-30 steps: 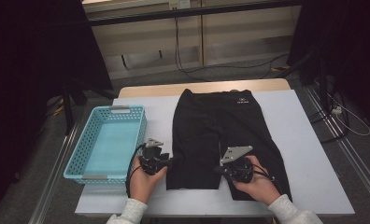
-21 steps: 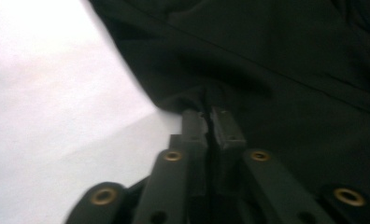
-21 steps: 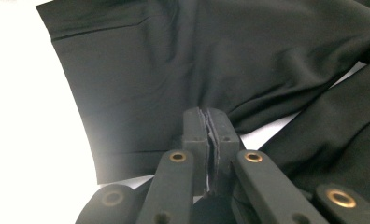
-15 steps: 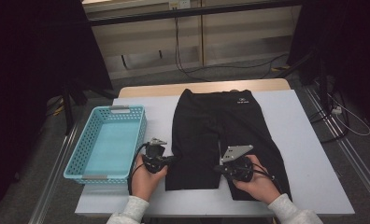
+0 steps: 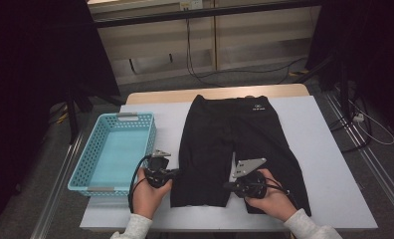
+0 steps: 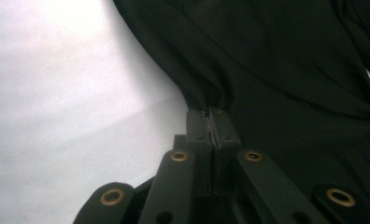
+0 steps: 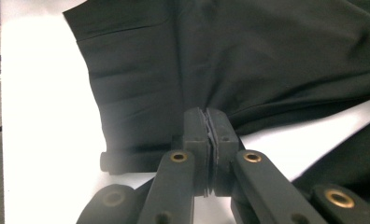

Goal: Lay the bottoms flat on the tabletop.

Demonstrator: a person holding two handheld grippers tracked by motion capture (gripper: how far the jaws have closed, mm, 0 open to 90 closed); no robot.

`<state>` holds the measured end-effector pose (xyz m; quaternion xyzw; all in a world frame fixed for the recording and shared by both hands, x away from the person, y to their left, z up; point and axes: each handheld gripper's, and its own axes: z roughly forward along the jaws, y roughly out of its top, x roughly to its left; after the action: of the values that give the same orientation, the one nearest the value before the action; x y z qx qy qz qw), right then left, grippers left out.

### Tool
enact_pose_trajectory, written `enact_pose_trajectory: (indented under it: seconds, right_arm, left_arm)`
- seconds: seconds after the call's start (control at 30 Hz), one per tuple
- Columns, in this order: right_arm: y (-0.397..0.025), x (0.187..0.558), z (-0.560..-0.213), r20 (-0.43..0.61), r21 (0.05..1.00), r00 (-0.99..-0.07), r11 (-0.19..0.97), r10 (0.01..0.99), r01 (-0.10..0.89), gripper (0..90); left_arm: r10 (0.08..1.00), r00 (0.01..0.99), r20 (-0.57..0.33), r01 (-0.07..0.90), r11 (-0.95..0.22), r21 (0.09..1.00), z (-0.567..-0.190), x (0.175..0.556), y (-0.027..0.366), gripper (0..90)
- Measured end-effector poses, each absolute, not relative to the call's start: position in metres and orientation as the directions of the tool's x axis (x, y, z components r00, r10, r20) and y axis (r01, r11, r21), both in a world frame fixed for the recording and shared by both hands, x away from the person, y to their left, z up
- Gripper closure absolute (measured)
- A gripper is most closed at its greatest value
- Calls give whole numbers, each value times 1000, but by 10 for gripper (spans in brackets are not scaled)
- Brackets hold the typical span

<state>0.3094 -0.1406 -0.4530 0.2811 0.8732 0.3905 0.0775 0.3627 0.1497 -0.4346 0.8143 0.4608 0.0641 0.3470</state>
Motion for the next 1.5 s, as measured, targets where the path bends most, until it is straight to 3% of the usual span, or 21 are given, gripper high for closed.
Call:
enact_pose_trajectory:
  seconds: [1.5]
  right_arm:
    - [-131, 295, -456, 91, 726, -869, 566, 486, 392, 893]
  left_arm:
    - [829, 525, -190, 735, -330, 593, -423, 358, 160, 892]
